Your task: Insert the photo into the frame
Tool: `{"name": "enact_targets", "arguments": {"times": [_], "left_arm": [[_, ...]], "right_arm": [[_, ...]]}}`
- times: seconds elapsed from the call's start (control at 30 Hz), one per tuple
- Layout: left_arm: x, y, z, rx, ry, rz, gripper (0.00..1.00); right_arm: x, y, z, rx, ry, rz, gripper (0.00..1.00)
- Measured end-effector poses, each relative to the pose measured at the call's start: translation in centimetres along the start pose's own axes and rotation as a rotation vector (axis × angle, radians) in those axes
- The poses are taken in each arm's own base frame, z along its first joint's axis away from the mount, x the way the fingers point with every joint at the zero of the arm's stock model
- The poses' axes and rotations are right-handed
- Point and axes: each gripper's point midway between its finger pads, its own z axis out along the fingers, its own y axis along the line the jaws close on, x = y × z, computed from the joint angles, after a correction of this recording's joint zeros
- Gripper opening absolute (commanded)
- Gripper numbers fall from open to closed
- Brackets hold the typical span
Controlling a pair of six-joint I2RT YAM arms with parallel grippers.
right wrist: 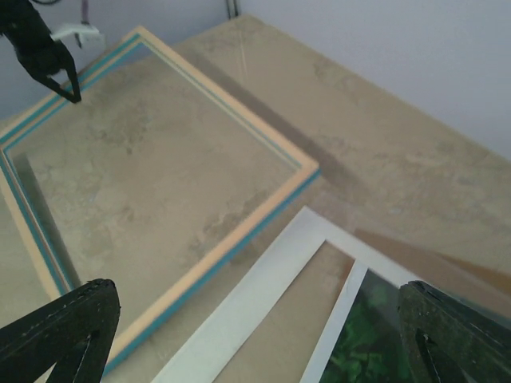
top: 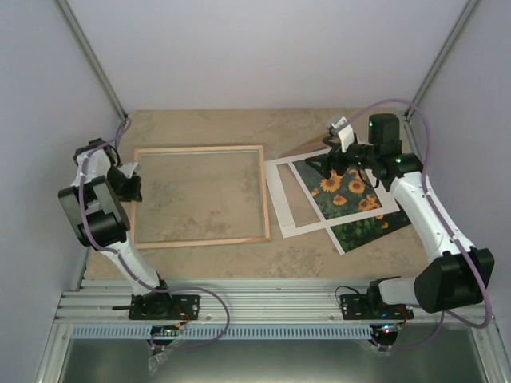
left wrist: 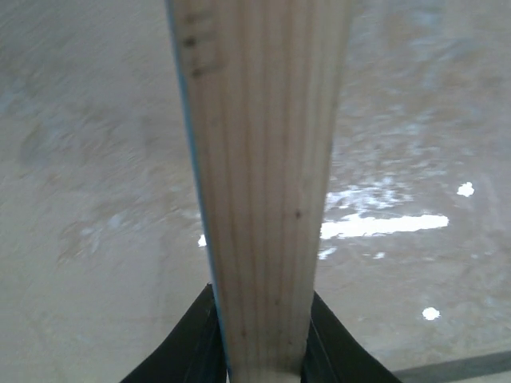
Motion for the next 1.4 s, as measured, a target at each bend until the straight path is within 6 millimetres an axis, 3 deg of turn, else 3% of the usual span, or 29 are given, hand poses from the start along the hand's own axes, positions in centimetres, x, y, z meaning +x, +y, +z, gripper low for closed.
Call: {"name": "enact_targets", "arguments": {"times": [0.27,0.5,0.67,0.87,1.1,1.4], "left_arm": [[1.7,3.9,2.1,-0.090,0.087,-0.146,0.00],[0.8,5.2,4.5,-0.121,0.159,-0.183,0.00],[-1.2,3.3,5.1,-0.174,0.143,-0.169,0.00],[-2.8,1.3,5.5,-0.204,0.131,-0.156,0.00],[-4.5,-1.1,6.1,-0.210,0.105,-0.118,0.00],[-6.1,-4.5,6.7,-0.209,0.073,-0.064,0.00]], "right_arm": [[5.5,-1.5,2.8,0.005,0.133,0.073,0.95],[8.2,-5.1,2.6,0.076,0.181,0.175,0.93],[11.3,-9.1,1.3,0.148,0.217,0.291,0.89],[14.7,-13.6,-2.2,0.257,0.234,0.435,0.86],[17.6,-15.2,-4.1,0.304,0.251,0.536,0.86],[19.8,-17.0,-6.2,0.359,0.251,0.619,0.85]]}}
